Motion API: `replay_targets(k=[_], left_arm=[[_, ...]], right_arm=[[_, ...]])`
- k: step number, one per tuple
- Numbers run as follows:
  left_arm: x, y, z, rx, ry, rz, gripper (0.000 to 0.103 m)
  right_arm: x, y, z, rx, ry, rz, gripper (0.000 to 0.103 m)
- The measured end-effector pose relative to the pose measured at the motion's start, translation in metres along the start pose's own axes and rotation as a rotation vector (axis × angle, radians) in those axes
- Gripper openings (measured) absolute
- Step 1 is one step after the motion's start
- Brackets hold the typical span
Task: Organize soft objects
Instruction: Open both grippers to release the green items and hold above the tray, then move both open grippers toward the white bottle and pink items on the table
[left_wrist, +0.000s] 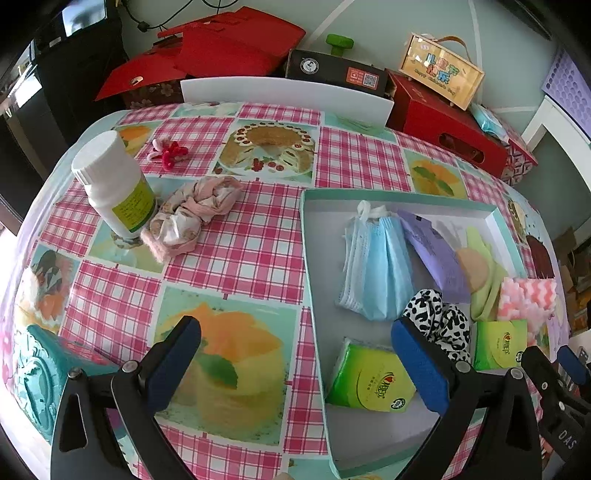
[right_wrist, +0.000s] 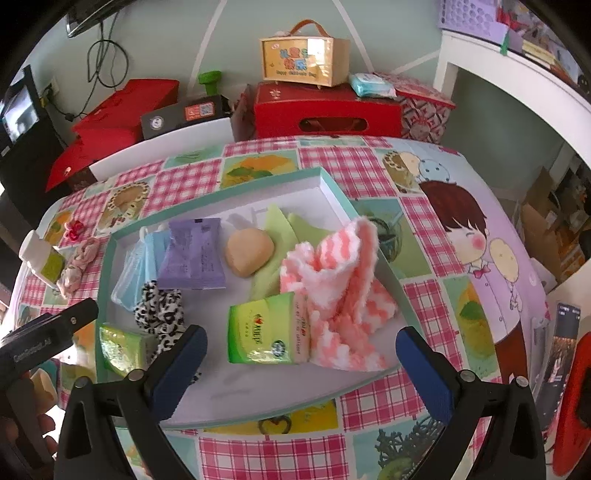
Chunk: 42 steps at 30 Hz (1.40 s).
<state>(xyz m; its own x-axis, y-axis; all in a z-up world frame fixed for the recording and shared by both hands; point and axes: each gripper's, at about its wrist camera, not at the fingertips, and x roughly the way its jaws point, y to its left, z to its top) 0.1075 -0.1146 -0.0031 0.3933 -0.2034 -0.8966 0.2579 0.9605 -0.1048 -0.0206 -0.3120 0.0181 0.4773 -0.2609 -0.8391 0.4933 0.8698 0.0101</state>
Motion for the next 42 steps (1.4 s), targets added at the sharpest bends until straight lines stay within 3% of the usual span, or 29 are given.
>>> replay_targets(k=[10, 23, 36, 42], left_arm=[[-0.016, 0.012, 0.007, -0.019, -0.031, -0.007, 0.102], [-0.049, 0.072, 0.018, -0.132, -0.129, 0.075, 0.102], [-0.057, 0.115, 0.020, -0.216, -0.138, 0.081, 0.102], [-0.055, 0.139, 0.022, -0.276, -0.132, 0.080, 0.102]], right_arm=[[-0.007, 0.010, 0.002, -0.023, -0.031, 0.009, 0.103], [-0.012, 0.050, 0.000, -0.098, -0.058, 0.100, 0.103], [-0.005, 0.086, -0.005, -0.194, -0.045, 0.092, 0.103], [-0.003, 0.106, -0.003, -0.217, -0.045, 0.156, 0.103]])
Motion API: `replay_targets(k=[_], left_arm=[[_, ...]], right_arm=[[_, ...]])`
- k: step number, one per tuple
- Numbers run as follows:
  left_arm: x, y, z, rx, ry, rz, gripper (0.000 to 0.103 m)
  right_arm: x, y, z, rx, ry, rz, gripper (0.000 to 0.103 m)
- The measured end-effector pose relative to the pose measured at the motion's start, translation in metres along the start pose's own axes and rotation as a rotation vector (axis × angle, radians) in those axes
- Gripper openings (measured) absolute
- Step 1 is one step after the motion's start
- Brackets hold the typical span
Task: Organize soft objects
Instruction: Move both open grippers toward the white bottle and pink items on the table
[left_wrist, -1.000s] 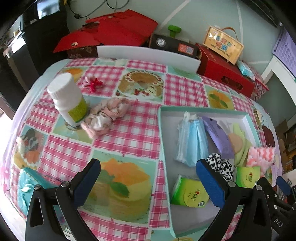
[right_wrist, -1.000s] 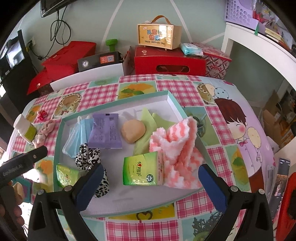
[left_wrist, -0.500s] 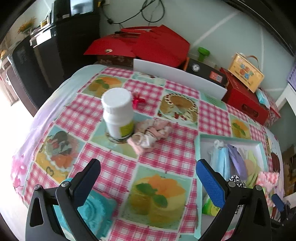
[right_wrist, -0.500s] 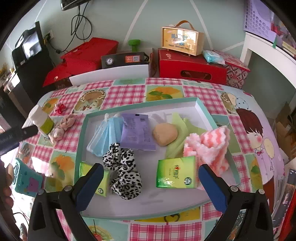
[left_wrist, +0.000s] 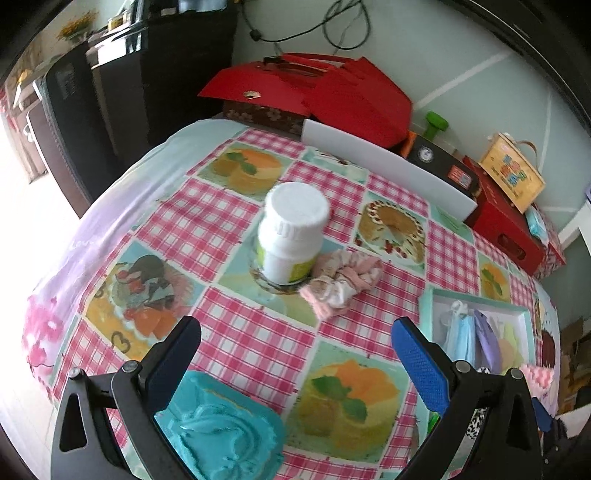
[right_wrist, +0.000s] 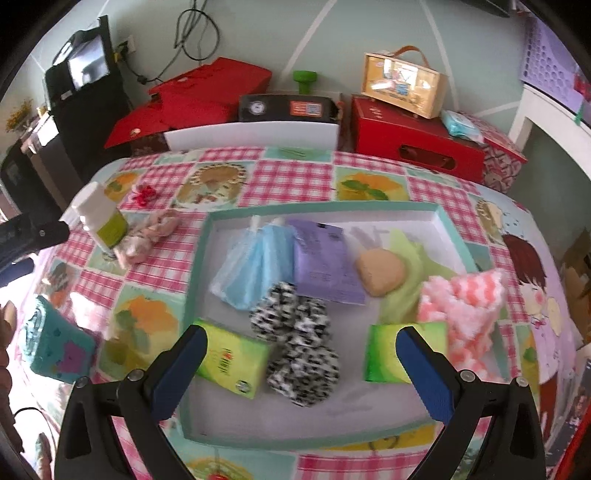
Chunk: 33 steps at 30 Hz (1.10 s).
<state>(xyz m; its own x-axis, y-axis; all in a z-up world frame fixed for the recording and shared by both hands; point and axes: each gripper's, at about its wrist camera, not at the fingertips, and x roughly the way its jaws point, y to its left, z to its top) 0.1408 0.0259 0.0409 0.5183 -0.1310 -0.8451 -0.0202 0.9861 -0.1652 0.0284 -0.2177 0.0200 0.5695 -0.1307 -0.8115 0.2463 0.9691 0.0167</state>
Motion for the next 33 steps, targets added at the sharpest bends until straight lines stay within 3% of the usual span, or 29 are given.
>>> replay_targets(k=[15, 21, 27, 33], left_arm=[[0.003, 0.059, 0.020, -0.115, 0.006, 0.008, 0.102], [-0.004, 0.083, 0.038, -0.132, 0.000, -0.034, 0.102], [-0.004, 0.102, 0.063, -0.082, 0.017, -0.023, 0.102], [0.015, 0.109, 0.090, -0.015, 0.083, -0.038, 0.102]], right_arm=[[0.018, 0.073, 0.036, -0.122, 0.001, 0.082, 0.103], [0.030, 0.105, 0.059, -0.169, 0.011, 0.126, 0.103], [0.046, 0.130, 0.077, -0.221, 0.034, 0.139, 0.103], [0.067, 0.139, 0.096, -0.206, 0.063, 0.196, 0.102]])
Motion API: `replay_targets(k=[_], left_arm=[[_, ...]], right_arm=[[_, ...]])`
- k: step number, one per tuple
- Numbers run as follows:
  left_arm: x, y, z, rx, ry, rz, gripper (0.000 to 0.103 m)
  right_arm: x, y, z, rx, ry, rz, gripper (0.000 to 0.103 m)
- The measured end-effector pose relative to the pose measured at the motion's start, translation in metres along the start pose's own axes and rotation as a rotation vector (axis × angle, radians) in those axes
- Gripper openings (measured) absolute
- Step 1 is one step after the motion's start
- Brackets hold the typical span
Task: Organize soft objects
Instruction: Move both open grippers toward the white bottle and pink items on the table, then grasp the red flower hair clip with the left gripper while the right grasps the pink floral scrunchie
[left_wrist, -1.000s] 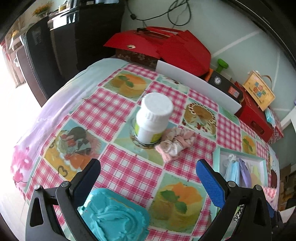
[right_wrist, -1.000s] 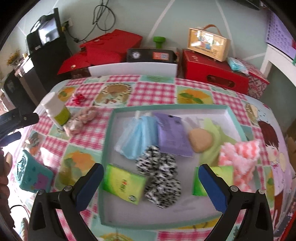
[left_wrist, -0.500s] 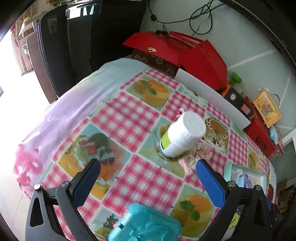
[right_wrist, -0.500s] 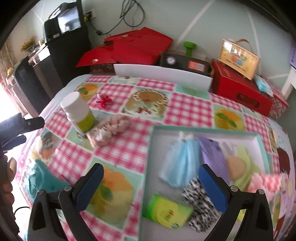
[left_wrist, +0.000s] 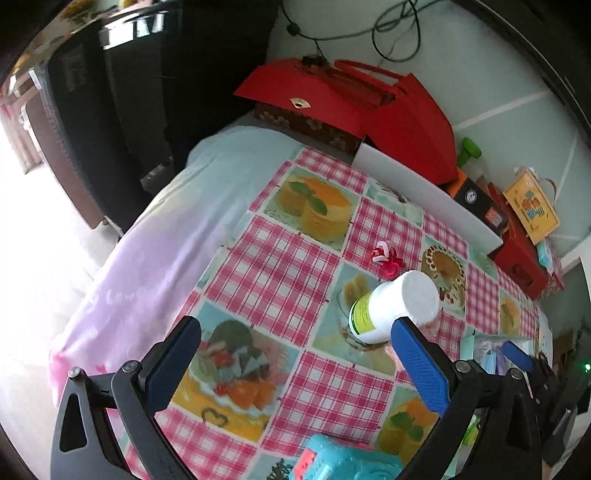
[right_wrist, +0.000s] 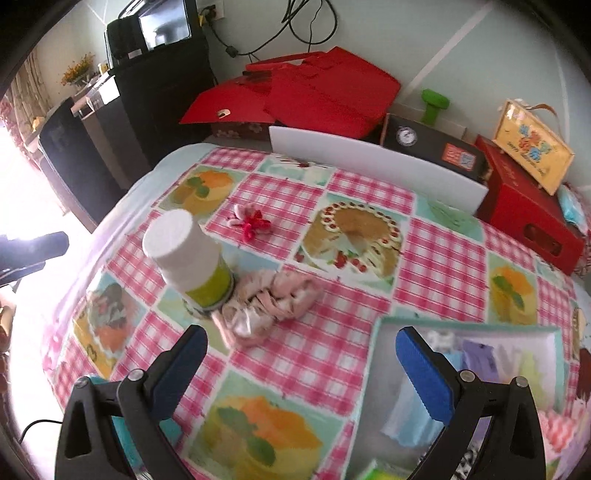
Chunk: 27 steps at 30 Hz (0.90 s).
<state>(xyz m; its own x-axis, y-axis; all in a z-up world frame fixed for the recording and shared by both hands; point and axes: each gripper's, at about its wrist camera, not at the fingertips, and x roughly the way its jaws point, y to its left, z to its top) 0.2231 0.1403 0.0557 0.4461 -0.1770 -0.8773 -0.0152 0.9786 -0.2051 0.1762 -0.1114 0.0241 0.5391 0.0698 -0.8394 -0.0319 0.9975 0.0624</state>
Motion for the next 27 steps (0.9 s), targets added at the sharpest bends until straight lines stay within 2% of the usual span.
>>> replay_targets(k=[3, 7, 14, 17, 20, 22, 24, 26, 27], left_arm=[[0.011, -0.003, 0.013, 0.038, 0.038, -0.026, 0.102], [0.034, -0.012, 0.035, 0.084, 0.122, -0.082, 0.102], [0.084, -0.032, 0.072, 0.116, 0.255, -0.155, 0.102], [0.104, -0.039, 0.083, 0.113, 0.300, -0.174, 0.102], [0.120, -0.048, 0.092, 0.138, 0.334, -0.198, 0.102], [0.133, -0.057, 0.097, 0.151, 0.361, -0.220, 0.102], [0.143, -0.064, 0.099, 0.166, 0.384, -0.228, 0.102], [0.154, -0.075, 0.101, 0.193, 0.401, -0.220, 0.097], [0.159, -0.080, 0.102, 0.214, 0.408, -0.213, 0.089]], right_arm=[[0.014, -0.001, 0.007, 0.002, 0.031, 0.017, 0.092], [0.034, -0.007, 0.013, 0.024, 0.084, 0.029, 0.086], [0.065, -0.017, 0.026, 0.073, 0.146, 0.063, 0.083], [0.076, -0.020, 0.030, 0.086, 0.172, 0.081, 0.074], [0.086, -0.022, 0.033, 0.101, 0.192, 0.102, 0.072], [0.091, -0.022, 0.034, 0.106, 0.202, 0.118, 0.061], [0.098, -0.021, 0.034, 0.110, 0.220, 0.137, 0.057], [0.103, -0.020, 0.032, 0.109, 0.232, 0.140, 0.056], [0.105, -0.019, 0.031, 0.107, 0.237, 0.143, 0.054]])
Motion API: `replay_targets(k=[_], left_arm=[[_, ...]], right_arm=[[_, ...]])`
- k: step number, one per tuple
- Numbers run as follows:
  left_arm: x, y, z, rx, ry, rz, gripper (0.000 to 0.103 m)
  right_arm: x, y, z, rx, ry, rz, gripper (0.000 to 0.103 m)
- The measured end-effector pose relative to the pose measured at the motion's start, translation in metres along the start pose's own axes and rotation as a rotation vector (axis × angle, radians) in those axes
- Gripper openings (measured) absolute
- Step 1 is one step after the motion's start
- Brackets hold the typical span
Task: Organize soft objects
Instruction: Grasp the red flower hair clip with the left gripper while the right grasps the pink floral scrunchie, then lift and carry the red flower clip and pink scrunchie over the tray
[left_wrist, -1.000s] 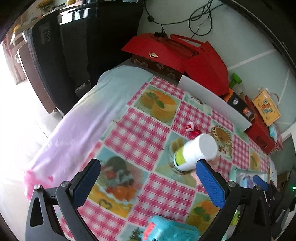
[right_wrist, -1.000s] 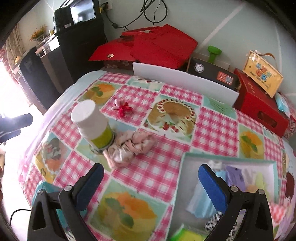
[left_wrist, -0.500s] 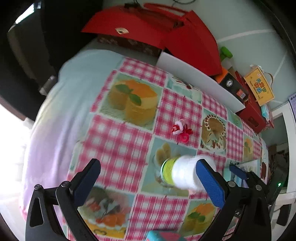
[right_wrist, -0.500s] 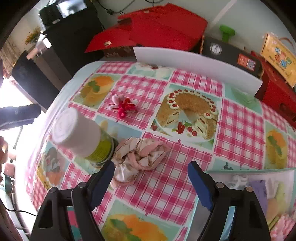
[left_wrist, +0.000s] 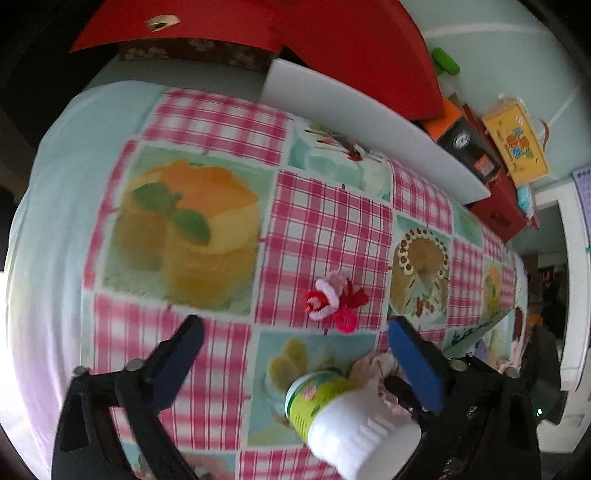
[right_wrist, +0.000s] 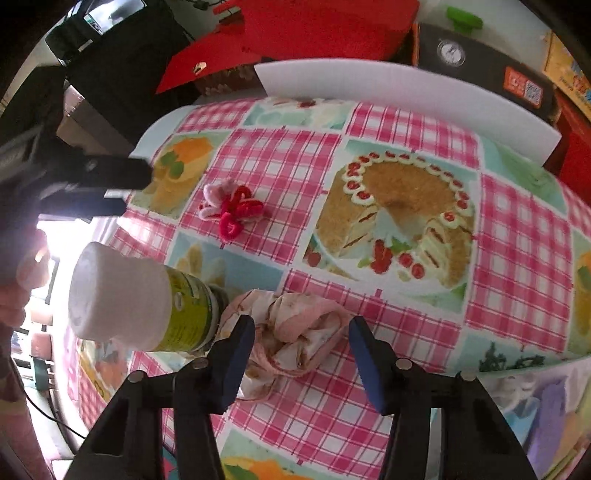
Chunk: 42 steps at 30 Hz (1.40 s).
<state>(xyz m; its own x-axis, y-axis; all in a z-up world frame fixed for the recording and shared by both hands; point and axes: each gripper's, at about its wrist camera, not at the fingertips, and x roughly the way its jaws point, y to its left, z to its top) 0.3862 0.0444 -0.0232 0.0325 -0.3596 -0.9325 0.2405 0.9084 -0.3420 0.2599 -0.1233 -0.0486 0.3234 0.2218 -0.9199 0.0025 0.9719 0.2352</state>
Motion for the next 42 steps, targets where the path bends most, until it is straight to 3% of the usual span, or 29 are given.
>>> replay_targets(k=[4, 7, 8, 10, 12, 18, 22, 33, 42], left_arm=[[0.020, -0.011, 0.010, 0.053, 0.047, 0.023, 0.085], [0.033, -0.017, 0.015, 0.079, 0.069, 0.029, 0.080], [0.036, -0.019, 0.016, 0.088, 0.076, 0.031, 0.076], [0.043, -0.021, 0.017, 0.098, 0.093, 0.032, 0.054], [0.047, -0.024, 0.018, 0.117, 0.096, 0.041, 0.052], [0.053, -0.035, 0.021, 0.148, 0.097, -0.003, 0.030], [0.056, -0.043, 0.019, 0.156, 0.082, -0.007, 0.025], [0.026, -0.016, 0.002, 0.084, 0.009, -0.016, 0.017], [-0.029, -0.003, -0.025, 0.033, -0.096, -0.035, 0.016]], right_arm=[[0.007, -0.001, 0.003, 0.003, 0.004, 0.007, 0.045], [0.007, -0.002, 0.005, 0.006, 0.003, 0.020, 0.044], [0.007, -0.002, 0.006, 0.005, 0.004, 0.025, 0.042], [0.008, -0.002, 0.006, 0.006, 0.003, 0.041, 0.039], [0.007, -0.004, 0.007, 0.005, 0.001, 0.047, 0.038], [0.008, -0.003, 0.006, -0.004, 0.005, 0.070, 0.024], [0.005, -0.001, 0.003, -0.002, 0.000, 0.088, 0.020], [-0.029, -0.001, -0.007, 0.000, -0.060, 0.099, 0.017], [-0.075, 0.005, -0.024, -0.005, -0.126, 0.100, 0.017]])
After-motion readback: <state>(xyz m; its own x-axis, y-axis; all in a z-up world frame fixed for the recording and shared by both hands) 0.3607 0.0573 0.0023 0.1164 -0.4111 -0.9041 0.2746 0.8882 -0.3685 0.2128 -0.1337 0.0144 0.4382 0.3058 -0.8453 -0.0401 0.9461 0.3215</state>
